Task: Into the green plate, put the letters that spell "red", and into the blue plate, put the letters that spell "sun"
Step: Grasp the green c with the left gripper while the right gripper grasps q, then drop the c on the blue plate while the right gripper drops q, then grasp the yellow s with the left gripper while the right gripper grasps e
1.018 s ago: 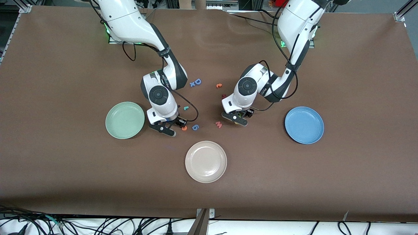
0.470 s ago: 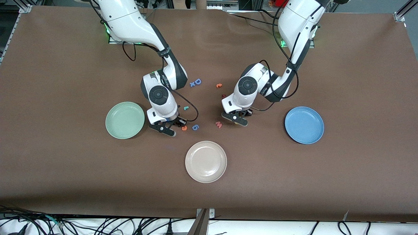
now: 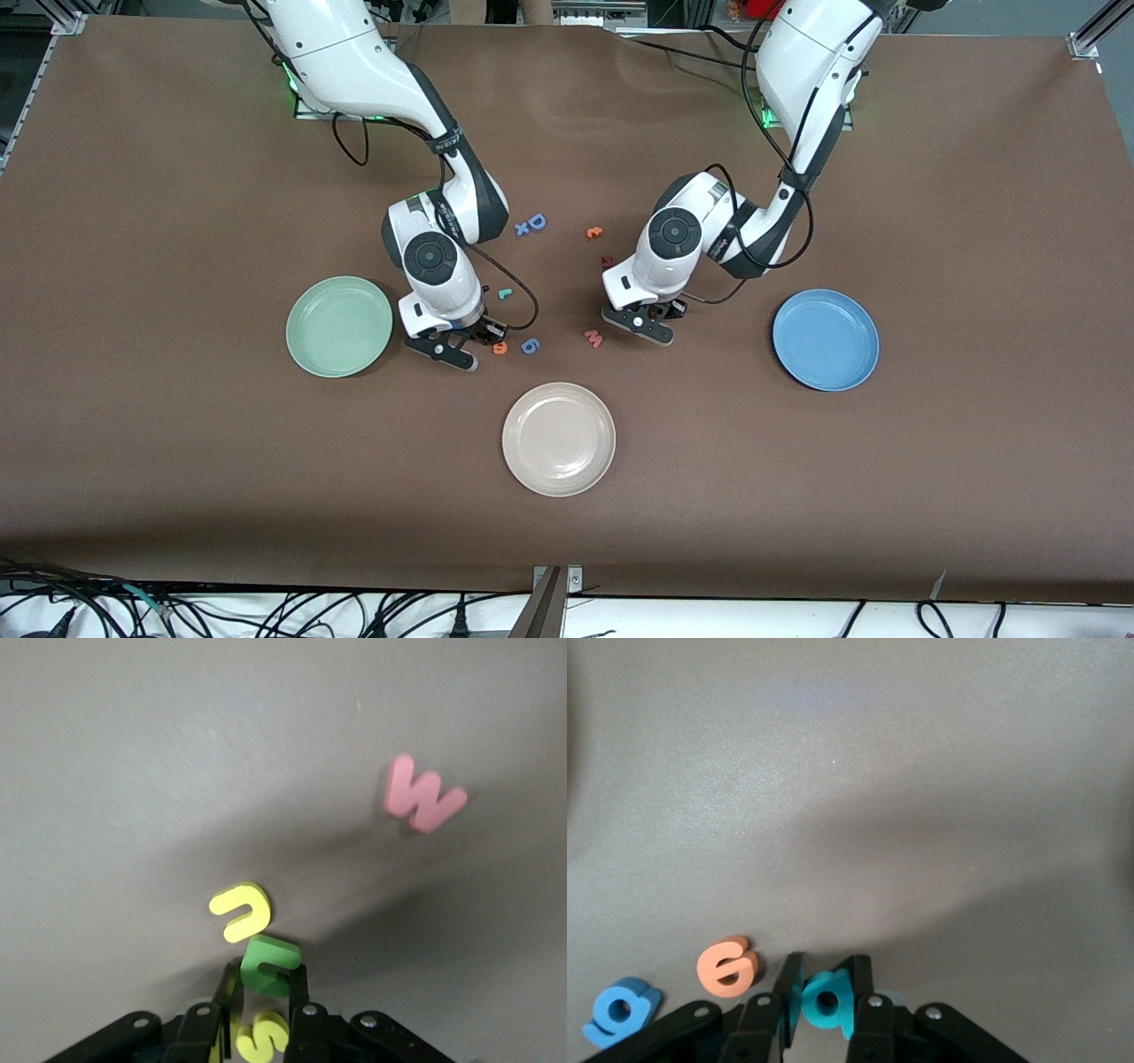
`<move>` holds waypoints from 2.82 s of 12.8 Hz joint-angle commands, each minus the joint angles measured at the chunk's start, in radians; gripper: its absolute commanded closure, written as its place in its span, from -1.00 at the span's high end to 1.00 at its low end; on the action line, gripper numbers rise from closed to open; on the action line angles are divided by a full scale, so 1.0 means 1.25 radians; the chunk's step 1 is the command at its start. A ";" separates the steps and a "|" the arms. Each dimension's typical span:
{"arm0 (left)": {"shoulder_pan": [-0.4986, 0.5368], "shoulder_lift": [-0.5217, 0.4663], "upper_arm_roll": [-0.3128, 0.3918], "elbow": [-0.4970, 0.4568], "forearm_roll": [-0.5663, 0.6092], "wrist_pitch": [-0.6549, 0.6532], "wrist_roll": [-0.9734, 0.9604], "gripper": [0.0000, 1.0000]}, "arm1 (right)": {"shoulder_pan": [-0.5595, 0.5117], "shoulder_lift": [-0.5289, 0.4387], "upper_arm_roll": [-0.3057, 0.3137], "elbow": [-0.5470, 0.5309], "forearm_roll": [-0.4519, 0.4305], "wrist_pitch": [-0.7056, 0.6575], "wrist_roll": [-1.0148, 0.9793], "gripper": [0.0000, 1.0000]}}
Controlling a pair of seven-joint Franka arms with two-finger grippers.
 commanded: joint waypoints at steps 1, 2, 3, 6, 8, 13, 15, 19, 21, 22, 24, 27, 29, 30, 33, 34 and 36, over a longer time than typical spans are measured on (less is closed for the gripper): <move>0.018 -0.044 -0.001 -0.004 0.027 -0.029 0.016 -0.75 | -0.016 -0.033 0.003 0.011 0.018 -0.083 -0.021 -0.51; 0.025 -0.055 -0.001 -0.004 0.027 -0.044 0.024 -0.74 | -0.025 -0.048 0.003 0.014 0.024 -0.114 -0.051 -0.51; 0.034 -0.070 -0.001 -0.003 0.027 -0.063 0.034 -0.74 | -0.036 -0.067 0.001 0.014 0.051 -0.138 -0.080 -0.51; 0.079 -0.115 -0.001 0.008 0.026 -0.165 0.082 -0.74 | -0.090 -0.121 -0.015 0.013 0.077 -0.261 -0.220 -0.52; 0.112 -0.146 0.000 0.017 0.026 -0.230 0.100 -0.75 | -0.099 -0.135 -0.083 0.009 0.077 -0.325 -0.341 -0.52; 0.286 -0.161 0.000 0.010 0.026 -0.297 0.335 -0.72 | -0.108 -0.126 -0.183 -0.057 0.078 -0.283 -0.566 -0.51; 0.316 -0.146 0.005 0.000 0.028 -0.297 0.344 -0.72 | -0.109 -0.121 -0.182 -0.071 0.093 -0.268 -0.568 -0.46; 0.376 -0.087 0.005 -0.011 0.088 -0.282 0.333 -0.63 | -0.107 -0.107 -0.175 -0.103 0.109 -0.212 -0.570 0.37; 0.393 -0.064 0.004 -0.032 0.112 -0.229 0.331 -0.62 | -0.107 -0.112 -0.177 -0.102 0.109 -0.216 -0.569 0.71; 0.392 -0.064 0.004 -0.043 0.112 -0.212 0.330 -0.61 | -0.103 -0.120 -0.175 -0.095 0.109 -0.223 -0.558 0.72; 0.391 -0.064 0.004 -0.042 0.112 -0.212 0.329 0.63 | -0.077 -0.135 -0.173 -0.078 0.122 -0.239 -0.498 0.72; 0.390 -0.072 -0.002 -0.035 0.112 -0.227 0.334 1.00 | -0.020 -0.126 -0.174 -0.040 0.166 -0.237 -0.394 0.72; 0.381 -0.092 -0.006 -0.029 0.110 -0.241 0.330 1.00 | 0.004 -0.099 -0.173 -0.001 0.187 -0.224 -0.319 0.72; 0.381 -0.098 -0.022 -0.029 0.104 -0.242 0.329 1.00 | 0.021 -0.085 -0.173 0.015 0.190 -0.216 -0.275 0.72; 0.381 -0.118 -0.090 -0.016 0.104 -0.281 0.243 1.00 | 0.085 -0.031 -0.173 0.033 0.195 -0.128 -0.162 0.99; 0.381 -0.124 -0.118 -0.015 0.104 -0.291 0.197 1.00 | 0.103 -0.011 -0.173 0.036 0.214 -0.097 -0.148 0.99; 0.381 -0.130 -0.177 -0.014 0.103 -0.289 0.102 1.00 | 0.125 0.032 -0.163 0.058 0.268 -0.071 -0.137 0.99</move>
